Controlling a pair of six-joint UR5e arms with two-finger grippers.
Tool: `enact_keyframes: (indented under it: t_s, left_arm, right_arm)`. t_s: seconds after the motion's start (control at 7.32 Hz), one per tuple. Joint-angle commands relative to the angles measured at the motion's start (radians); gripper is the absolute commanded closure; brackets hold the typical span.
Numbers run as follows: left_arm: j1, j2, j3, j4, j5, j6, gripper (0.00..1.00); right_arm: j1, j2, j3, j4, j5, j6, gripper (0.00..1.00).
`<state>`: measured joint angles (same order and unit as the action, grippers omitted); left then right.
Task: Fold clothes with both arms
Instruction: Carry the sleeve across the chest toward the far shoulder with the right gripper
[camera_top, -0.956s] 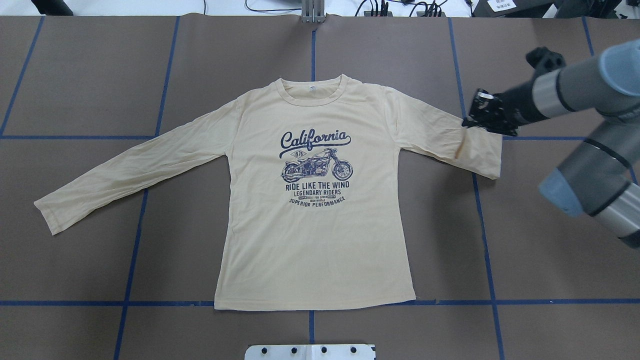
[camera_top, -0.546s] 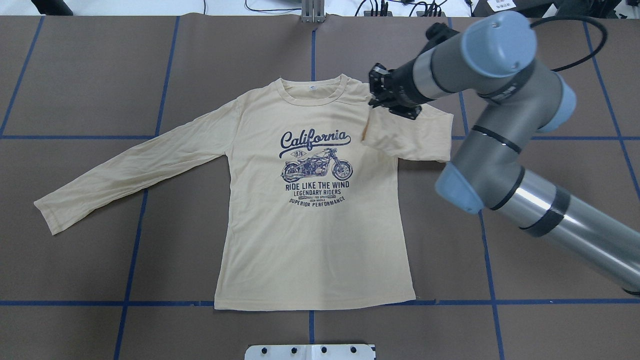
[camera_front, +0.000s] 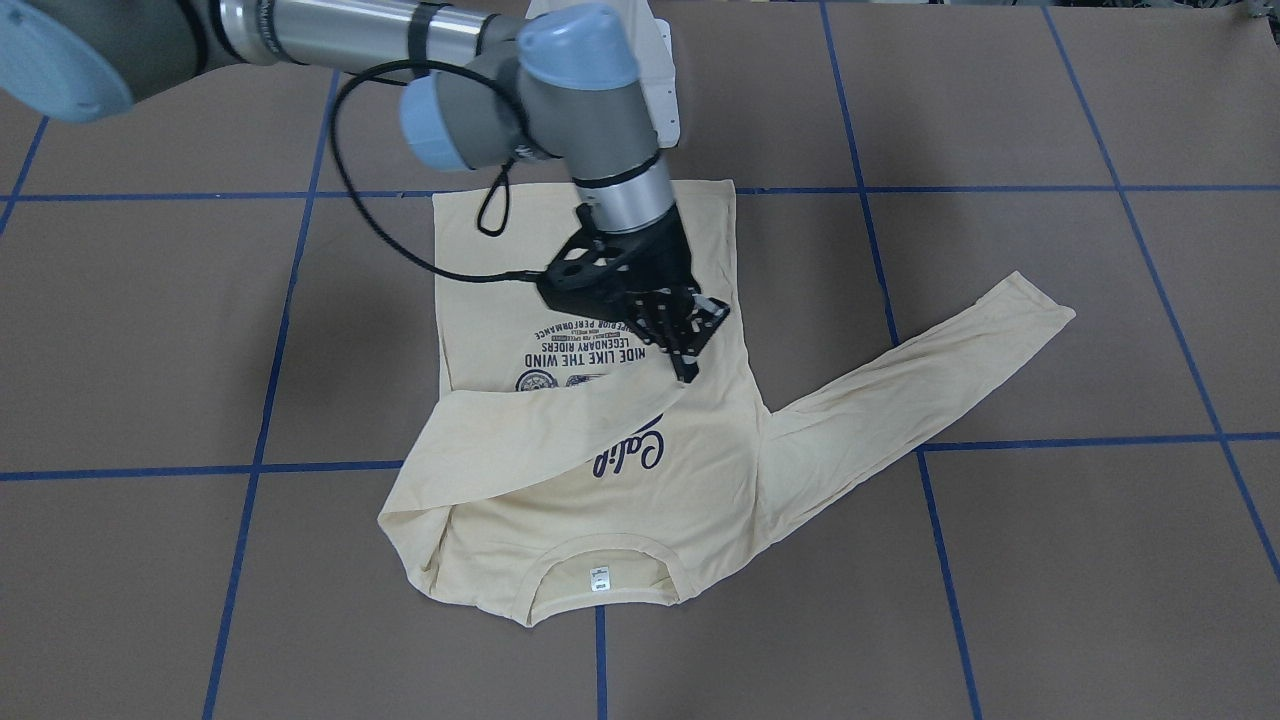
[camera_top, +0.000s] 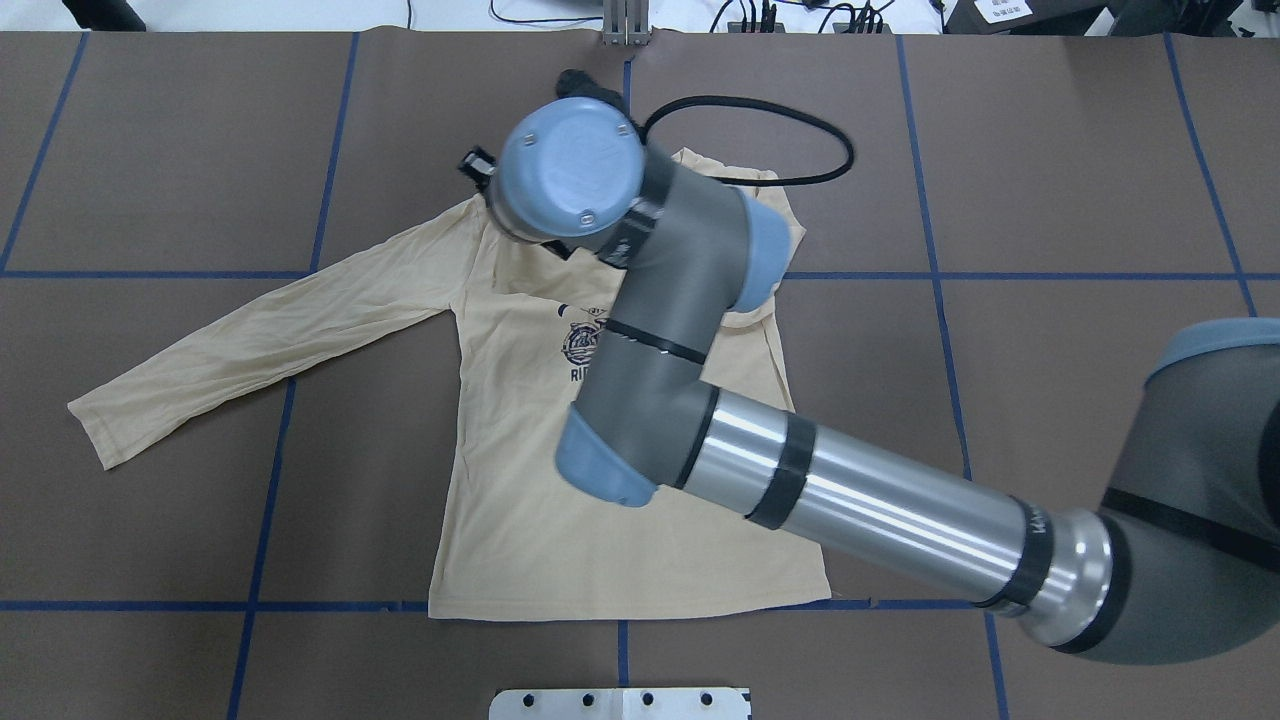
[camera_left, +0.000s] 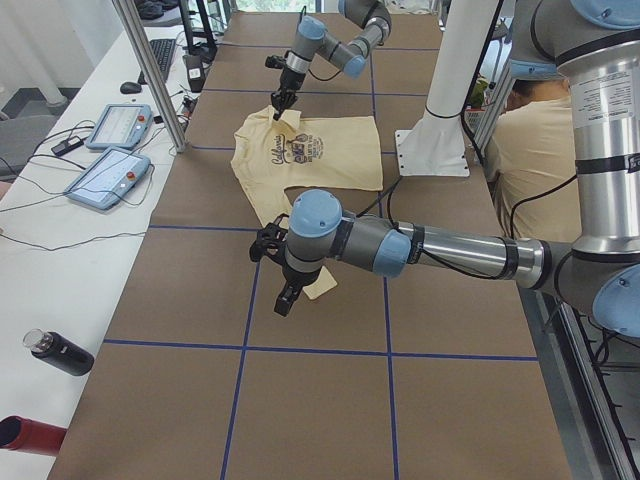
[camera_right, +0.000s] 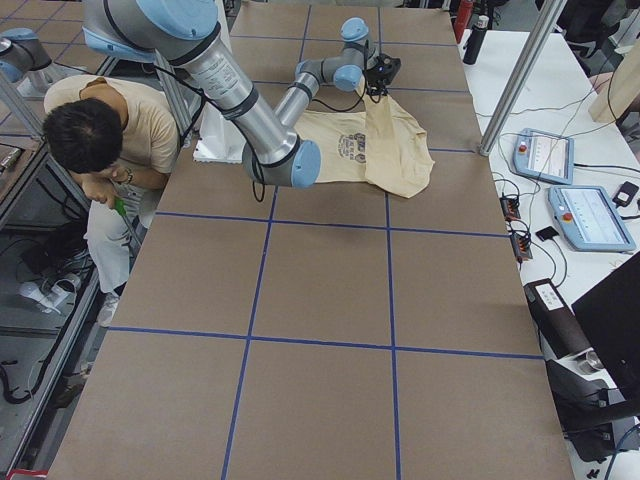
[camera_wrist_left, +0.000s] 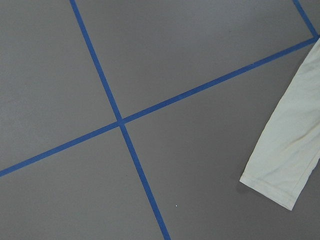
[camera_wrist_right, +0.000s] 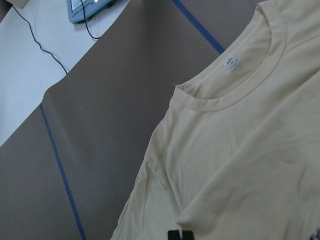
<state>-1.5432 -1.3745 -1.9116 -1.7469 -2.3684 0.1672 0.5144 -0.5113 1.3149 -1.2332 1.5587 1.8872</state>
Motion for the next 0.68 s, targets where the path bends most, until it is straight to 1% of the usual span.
enact_keyframes:
  t_s: [0.0,0.14,0.27,0.41,0.55]
  left_arm:
    - [0.000,0.000,-0.004,0.001,0.000,0.000,0.00]
    - [0.000,0.000,-0.006,0.000,0.000,0.000,0.00]
    - [0.000,0.000,-0.004,0.000,0.000,0.002,0.00]
    - [0.000,0.000,-0.004,0.000,-0.002,0.002,0.00]
    - [0.000,0.002,-0.006,0.000,-0.002,0.002,0.00]
  right_arm:
    - [-0.065,0.086,-0.117,0.026,-0.052,0.001,1.00]
    - [-0.077,0.140,-0.228,0.068,-0.089,0.001,1.00]
    - [-0.077,0.172,-0.311,0.133,-0.098,0.003,1.00]
    - [-0.073,0.178,-0.318,0.144,-0.112,0.039,1.00]
    - [-0.068,0.203,-0.344,0.146,-0.152,0.096,0.91]
